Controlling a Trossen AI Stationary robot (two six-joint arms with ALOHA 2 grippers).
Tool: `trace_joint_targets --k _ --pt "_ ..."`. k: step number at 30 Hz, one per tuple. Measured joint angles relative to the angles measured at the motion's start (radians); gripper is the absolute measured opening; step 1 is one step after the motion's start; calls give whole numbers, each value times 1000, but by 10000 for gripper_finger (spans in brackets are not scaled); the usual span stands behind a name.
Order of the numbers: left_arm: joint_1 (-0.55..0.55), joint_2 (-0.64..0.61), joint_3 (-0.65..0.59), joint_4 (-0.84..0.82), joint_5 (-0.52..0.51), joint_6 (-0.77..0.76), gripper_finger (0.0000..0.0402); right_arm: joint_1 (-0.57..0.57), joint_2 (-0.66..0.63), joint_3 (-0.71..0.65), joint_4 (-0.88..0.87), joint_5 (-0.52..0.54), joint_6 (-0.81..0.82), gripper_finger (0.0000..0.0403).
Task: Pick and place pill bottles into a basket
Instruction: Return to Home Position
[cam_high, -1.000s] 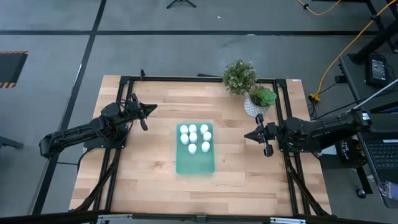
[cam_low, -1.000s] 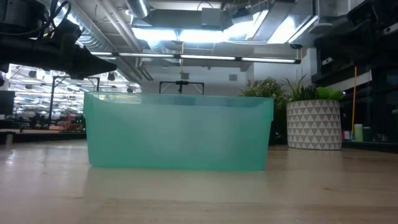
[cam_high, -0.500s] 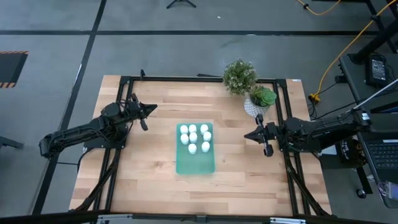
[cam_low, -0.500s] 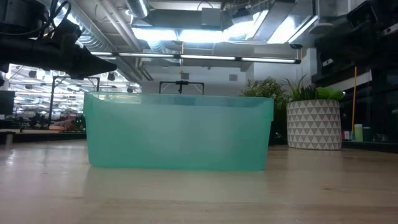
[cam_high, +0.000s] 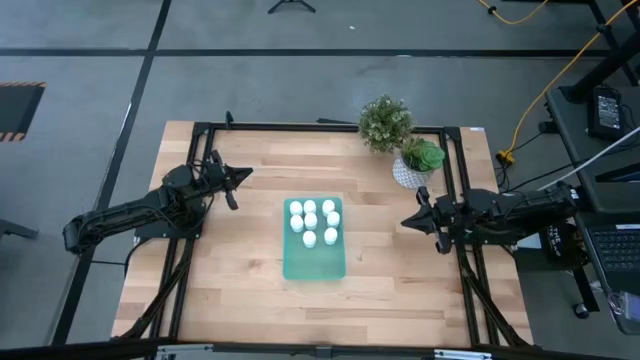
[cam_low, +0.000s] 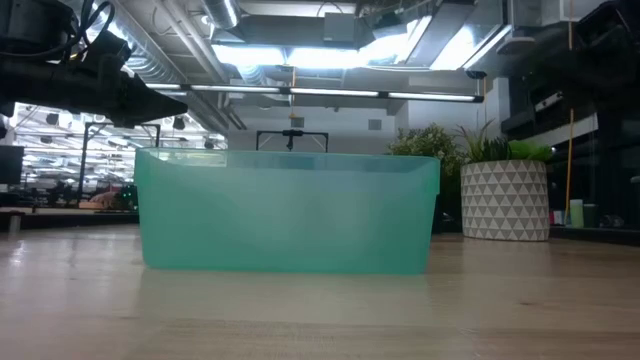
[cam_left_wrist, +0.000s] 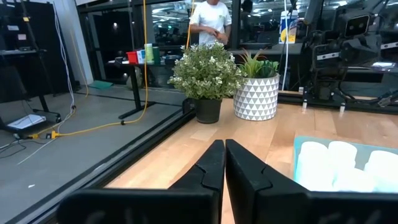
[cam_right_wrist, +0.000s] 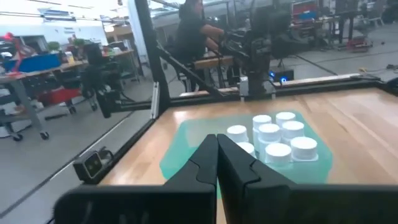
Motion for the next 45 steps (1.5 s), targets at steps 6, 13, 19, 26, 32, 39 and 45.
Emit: trace_joint_targets --k 6,13,19,26,32,39,45 --pt "0 0 0 0 0 0 13 13 -118 0 -136 4 -74 5" --pt "0 0 0 0 -4 0 8 12 -123 1 -127 7 -75 5" --pt "0 2 0 0 -11 0 8 12 -122 1 -127 8 -76 5" --pt "0 2 0 0 -12 0 13 12 -122 1 -127 8 -75 5" --pt "0 2 0 0 -12 0 7 12 -122 1 -127 8 -76 5" --pt "0 2 0 0 -12 0 9 12 -122 1 -127 8 -74 5" --pt "0 2 0 0 -12 0 12 12 -122 1 -127 9 -75 5"
